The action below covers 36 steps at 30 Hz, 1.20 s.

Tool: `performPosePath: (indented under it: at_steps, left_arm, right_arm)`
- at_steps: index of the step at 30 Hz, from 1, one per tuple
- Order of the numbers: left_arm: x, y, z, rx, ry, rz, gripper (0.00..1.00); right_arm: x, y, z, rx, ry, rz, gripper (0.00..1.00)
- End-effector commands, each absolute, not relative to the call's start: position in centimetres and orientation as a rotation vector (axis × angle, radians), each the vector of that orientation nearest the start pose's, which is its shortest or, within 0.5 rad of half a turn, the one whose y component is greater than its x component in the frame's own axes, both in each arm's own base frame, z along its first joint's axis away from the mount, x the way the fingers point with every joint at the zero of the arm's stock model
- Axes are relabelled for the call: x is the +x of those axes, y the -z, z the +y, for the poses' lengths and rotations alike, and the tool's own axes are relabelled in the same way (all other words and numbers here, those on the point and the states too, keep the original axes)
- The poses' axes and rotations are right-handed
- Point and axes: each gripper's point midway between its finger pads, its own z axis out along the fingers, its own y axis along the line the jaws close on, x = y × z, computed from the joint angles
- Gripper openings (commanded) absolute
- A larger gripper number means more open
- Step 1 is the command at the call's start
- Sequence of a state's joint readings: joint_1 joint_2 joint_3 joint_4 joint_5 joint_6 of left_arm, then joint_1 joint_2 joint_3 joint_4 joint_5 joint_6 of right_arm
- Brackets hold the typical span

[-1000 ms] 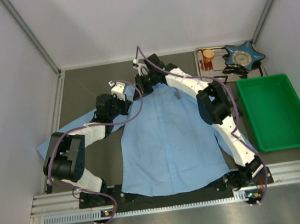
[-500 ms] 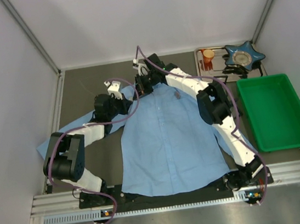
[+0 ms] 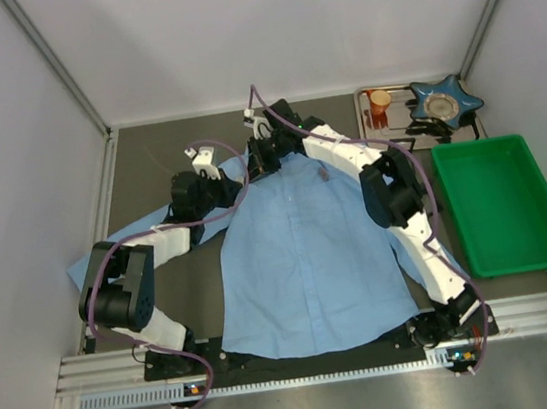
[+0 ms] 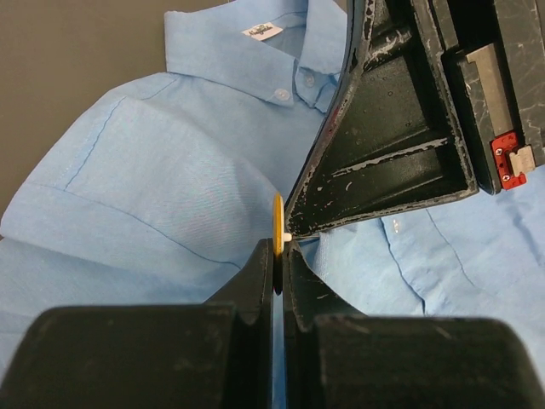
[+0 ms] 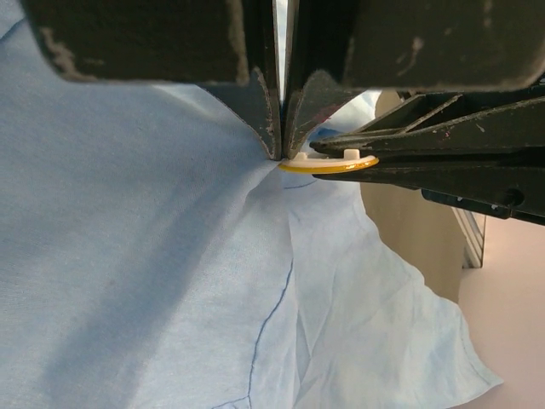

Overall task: Pin the brooch onto the clothing
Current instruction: Pin the brooch to the clothes.

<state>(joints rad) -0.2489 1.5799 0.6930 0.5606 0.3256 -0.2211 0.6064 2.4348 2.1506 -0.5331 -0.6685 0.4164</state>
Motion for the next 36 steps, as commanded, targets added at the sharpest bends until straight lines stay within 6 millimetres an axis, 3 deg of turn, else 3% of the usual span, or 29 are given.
performPosePath:
  at_steps: [1, 36]
  left_arm:
    - [41.5, -17.4, -19.7, 0.298, 0.770, 1.692, 0.00]
    - [41.1, -17.9, -21.6, 0.258, 0.959, 1.650, 0.00]
  right_arm:
    - [41.3, -12.6, 43.9, -0.585, -1.199, 2.397, 0.00]
    - [39.7, -11.5, 45.5, -0.575, -1.224, 2.432, 0.00]
